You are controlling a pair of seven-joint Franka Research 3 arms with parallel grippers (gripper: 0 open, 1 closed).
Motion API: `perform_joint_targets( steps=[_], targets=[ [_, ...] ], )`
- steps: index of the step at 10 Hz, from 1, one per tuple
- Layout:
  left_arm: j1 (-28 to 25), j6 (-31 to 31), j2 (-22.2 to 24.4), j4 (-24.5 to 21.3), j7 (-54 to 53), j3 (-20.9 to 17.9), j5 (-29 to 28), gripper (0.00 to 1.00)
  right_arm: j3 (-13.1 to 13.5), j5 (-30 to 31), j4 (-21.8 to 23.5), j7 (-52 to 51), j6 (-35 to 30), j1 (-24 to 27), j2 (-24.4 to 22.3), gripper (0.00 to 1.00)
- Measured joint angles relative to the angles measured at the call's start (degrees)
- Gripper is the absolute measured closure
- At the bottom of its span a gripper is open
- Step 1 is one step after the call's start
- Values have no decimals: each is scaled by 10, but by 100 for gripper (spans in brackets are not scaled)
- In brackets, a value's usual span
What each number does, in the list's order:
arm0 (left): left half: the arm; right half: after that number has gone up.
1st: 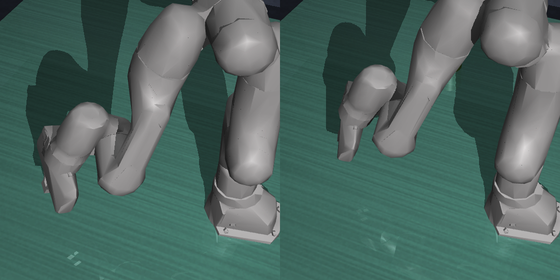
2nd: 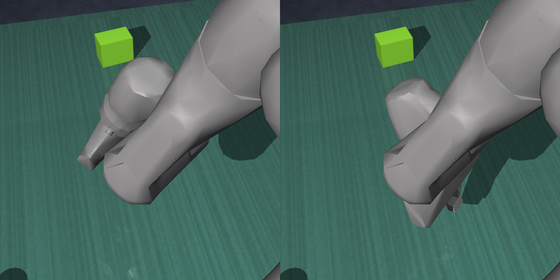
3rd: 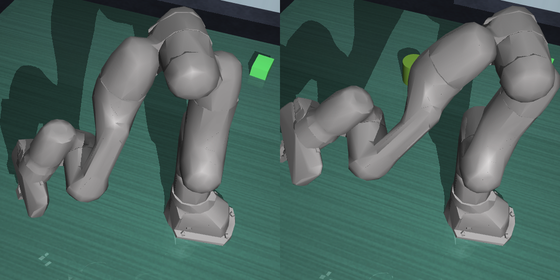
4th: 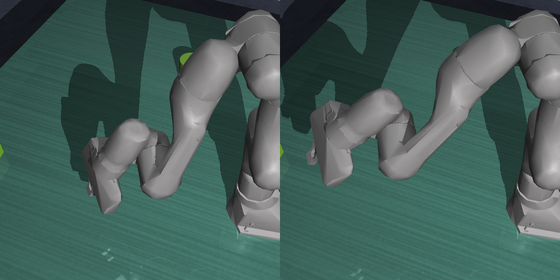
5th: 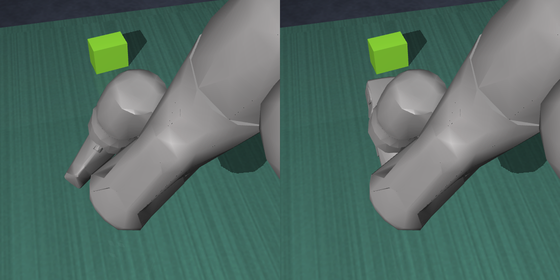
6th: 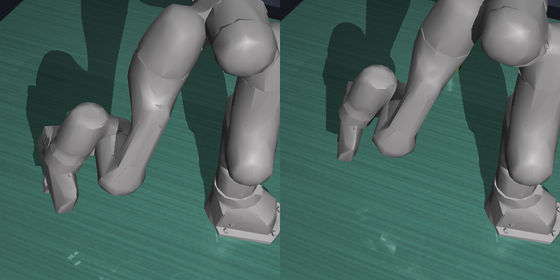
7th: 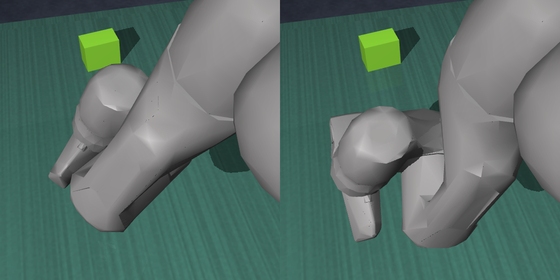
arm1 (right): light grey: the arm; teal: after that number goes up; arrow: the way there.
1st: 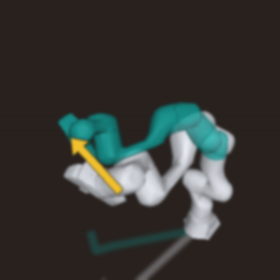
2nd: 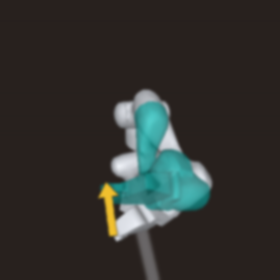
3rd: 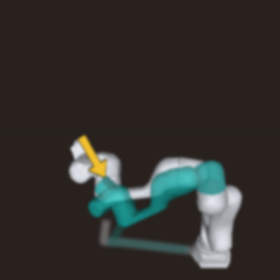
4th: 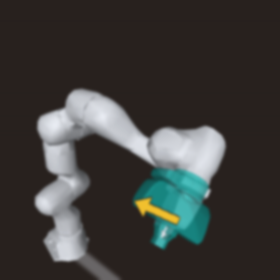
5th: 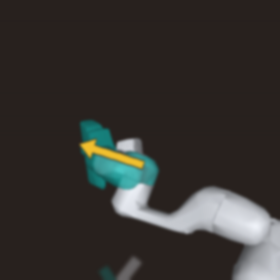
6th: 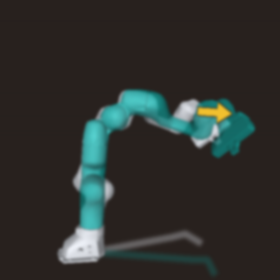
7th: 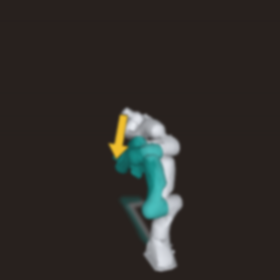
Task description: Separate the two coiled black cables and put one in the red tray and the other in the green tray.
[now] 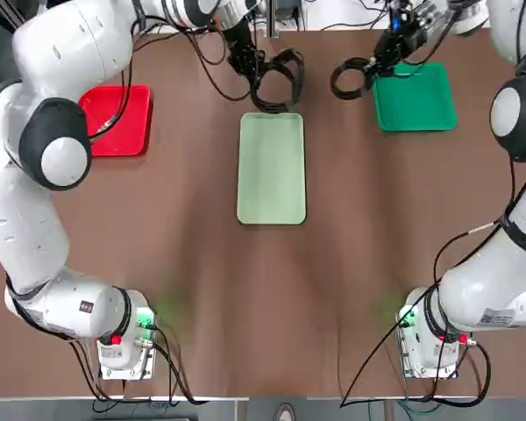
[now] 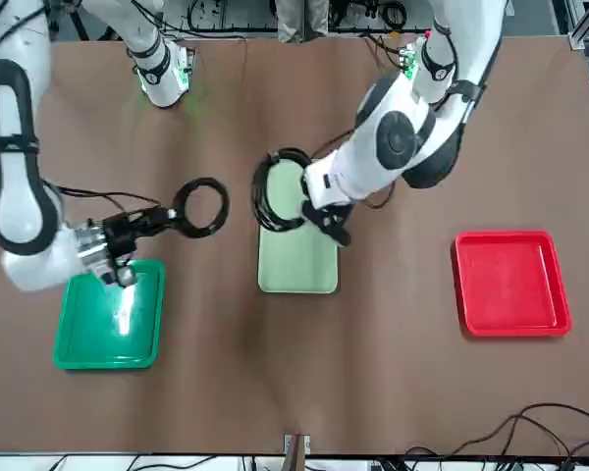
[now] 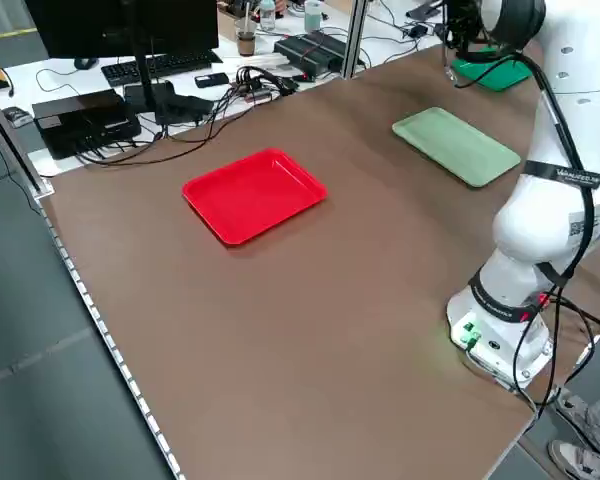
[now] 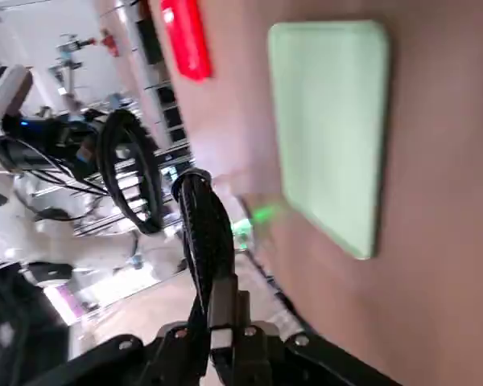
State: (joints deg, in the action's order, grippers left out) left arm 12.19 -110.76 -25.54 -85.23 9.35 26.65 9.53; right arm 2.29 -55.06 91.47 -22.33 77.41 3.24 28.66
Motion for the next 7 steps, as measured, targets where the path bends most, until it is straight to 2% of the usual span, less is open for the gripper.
perform_joint_targets(
  steps=[1,3,5,7],
  targets=[
    [-2,1,17,-22,-1,-22,-7,82,1,43,-24,-7,1,29,12,86],
    [-2,1,54,-67,-3,-92,-12,82,3,82,-60,-58,14,89,62,86],
    [-6,2,86,-115,-2,-195,-13,82,4,112,-112,-110,43,132,125,88],
    [-12,1,120,-161,-18,-299,-13,82,4,122,-135,-138,89,152,158,89]
  ],
)
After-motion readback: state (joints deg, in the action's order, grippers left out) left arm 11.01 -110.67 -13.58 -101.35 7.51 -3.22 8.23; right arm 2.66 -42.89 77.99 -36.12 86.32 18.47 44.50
